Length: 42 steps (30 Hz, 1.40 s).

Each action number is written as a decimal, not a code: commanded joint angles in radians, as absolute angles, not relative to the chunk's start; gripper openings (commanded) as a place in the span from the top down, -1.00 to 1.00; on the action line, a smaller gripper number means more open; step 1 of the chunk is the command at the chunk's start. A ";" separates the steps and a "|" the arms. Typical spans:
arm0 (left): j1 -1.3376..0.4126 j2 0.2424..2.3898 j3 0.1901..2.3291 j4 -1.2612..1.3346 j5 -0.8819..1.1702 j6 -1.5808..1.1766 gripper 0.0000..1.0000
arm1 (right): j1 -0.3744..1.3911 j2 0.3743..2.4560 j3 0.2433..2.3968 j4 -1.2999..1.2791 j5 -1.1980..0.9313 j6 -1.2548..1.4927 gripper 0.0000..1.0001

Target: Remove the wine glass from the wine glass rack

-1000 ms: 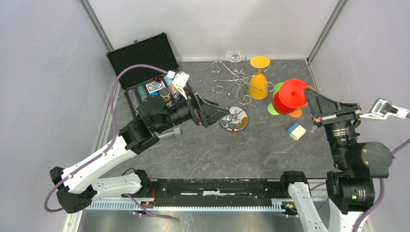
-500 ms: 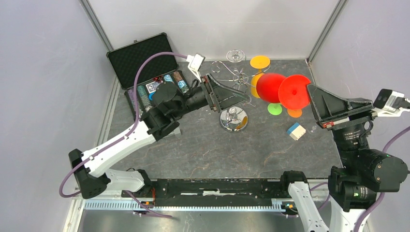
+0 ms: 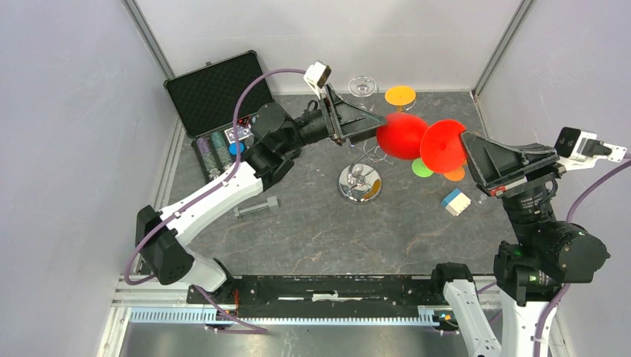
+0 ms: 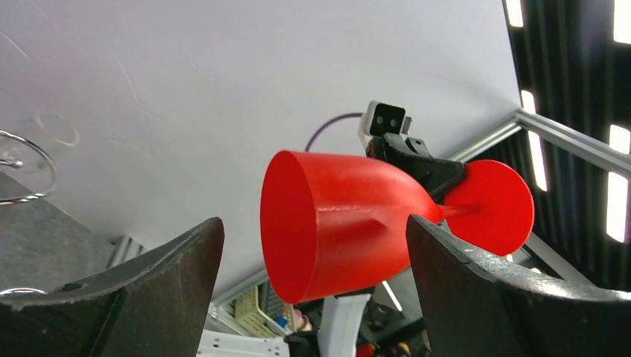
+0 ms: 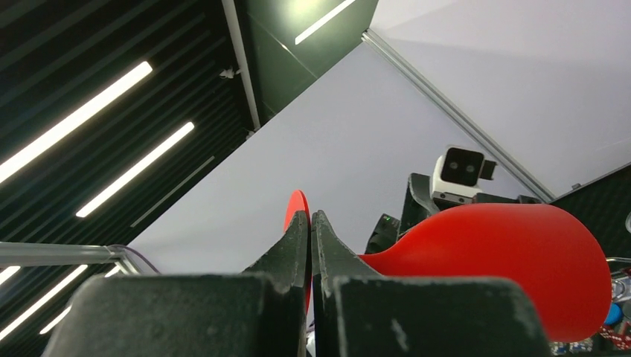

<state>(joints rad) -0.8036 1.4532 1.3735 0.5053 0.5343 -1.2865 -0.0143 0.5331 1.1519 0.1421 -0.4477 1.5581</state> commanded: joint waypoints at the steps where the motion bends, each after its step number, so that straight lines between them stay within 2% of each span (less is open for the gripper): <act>1: -0.812 1.452 1.386 0.720 0.635 -1.472 -0.84 | -0.015 0.537 1.137 0.254 -0.458 1.588 1.00; 9: -0.835 1.395 1.304 0.850 0.613 -1.579 -0.42 | -0.014 0.515 1.038 0.311 -0.434 1.623 1.00; 16: -0.867 1.367 1.301 0.862 0.622 -1.574 -0.34 | -0.014 0.490 0.969 0.305 -0.375 1.605 1.00; 28: -0.868 1.315 1.258 0.818 0.629 -1.504 0.15 | -0.015 0.427 0.841 0.308 -0.243 1.580 1.00; 32: -0.868 1.315 1.267 0.796 0.639 -1.475 0.44 | -0.015 0.429 0.835 0.318 -0.238 1.576 1.00; 36: -0.868 1.322 1.276 0.770 0.646 -1.447 0.94 | -0.014 0.431 0.827 0.327 -0.244 1.573 1.00; 39: -0.867 1.321 1.283 0.748 0.646 -1.416 0.95 | -0.014 0.429 0.814 0.328 -0.239 1.562 0.99; 42: -0.867 1.314 1.290 0.721 0.647 -1.368 0.95 | -0.015 0.411 0.814 0.283 -0.185 1.482 0.59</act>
